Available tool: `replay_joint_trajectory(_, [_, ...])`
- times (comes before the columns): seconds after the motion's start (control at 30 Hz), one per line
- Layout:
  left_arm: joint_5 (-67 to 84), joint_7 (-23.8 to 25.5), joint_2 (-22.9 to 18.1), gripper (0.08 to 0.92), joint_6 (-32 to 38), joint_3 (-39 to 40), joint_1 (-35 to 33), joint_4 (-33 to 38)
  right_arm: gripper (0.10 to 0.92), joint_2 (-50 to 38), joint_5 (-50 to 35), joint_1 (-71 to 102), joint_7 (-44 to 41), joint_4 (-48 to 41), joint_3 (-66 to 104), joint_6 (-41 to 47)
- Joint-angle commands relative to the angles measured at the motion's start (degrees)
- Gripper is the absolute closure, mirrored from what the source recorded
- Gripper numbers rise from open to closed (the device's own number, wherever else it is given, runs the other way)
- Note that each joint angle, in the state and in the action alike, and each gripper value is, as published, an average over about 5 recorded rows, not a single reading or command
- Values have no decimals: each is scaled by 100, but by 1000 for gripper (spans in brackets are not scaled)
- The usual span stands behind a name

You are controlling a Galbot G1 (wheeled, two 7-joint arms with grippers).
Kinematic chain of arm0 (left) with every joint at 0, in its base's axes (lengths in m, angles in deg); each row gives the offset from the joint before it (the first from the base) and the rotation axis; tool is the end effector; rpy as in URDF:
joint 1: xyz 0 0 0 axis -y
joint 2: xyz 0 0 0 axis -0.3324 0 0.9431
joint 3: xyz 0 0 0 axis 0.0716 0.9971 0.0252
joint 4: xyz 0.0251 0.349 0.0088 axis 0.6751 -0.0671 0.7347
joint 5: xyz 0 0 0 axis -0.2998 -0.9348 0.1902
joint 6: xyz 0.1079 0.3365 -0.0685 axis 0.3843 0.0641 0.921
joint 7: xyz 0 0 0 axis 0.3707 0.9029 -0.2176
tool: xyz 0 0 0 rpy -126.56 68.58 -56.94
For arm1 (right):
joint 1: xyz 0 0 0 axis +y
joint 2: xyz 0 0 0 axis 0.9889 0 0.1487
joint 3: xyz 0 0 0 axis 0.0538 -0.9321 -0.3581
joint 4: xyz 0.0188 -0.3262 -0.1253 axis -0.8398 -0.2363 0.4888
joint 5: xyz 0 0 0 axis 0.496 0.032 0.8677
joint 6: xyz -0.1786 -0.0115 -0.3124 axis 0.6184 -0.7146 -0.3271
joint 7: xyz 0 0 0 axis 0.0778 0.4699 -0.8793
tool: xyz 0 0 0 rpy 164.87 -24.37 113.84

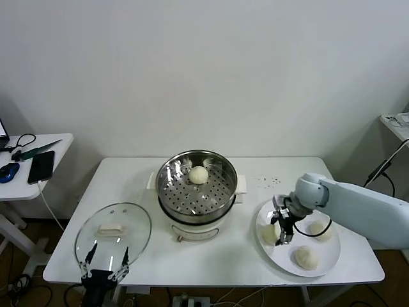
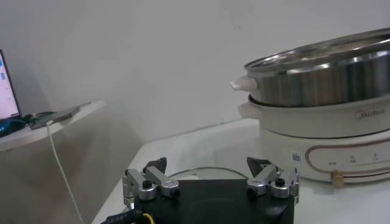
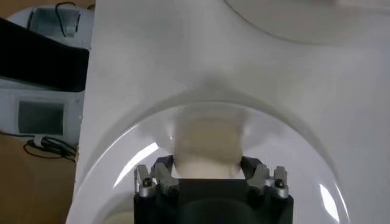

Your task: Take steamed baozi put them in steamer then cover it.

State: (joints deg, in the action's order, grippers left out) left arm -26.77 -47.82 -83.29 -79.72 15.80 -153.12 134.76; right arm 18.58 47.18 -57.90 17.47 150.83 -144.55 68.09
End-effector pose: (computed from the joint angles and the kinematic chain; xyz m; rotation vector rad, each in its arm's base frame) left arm 0.0985 0.0756 -0.3532 0.0457 -2.8995 -0.3601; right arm 0.4802 -0.0956 -0.2448 1.3346 -1.3345 1.1539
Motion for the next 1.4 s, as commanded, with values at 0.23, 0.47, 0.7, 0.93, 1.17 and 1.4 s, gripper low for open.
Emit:
replay_joint_trajectory(0.23, [-2,-1,9,177,23,-6,-25,20,360,-82,-195,-168,5,39,42,-2])
replay_joint_trajectory(0.47, [4,3,18,177,15,1,-37,68,363,-391,-805,-1435,-19,212,-505,-82])
replay_joint_trajectory(0.7, [-4,7,12,177,15,54,-85,131,364,-242,-1943,-3663,-108,140,-1808,-231])
replay_joint_trajectory(0.93, [-58,26,17,177,4,128,-106,211,364,729,-3149,-4826,-75,-220,-2362,-187])
replay_joint_trajectory(1.17, [-104,46,35,177,-4,190,-109,259,364,1976,-3552,-4595,122,-625,-2028,60])
replay_joint_trajectory(1.4, [-107,56,70,177,2,191,-79,234,364,3205,-3388,-3854,360,-1158,-1655,278])
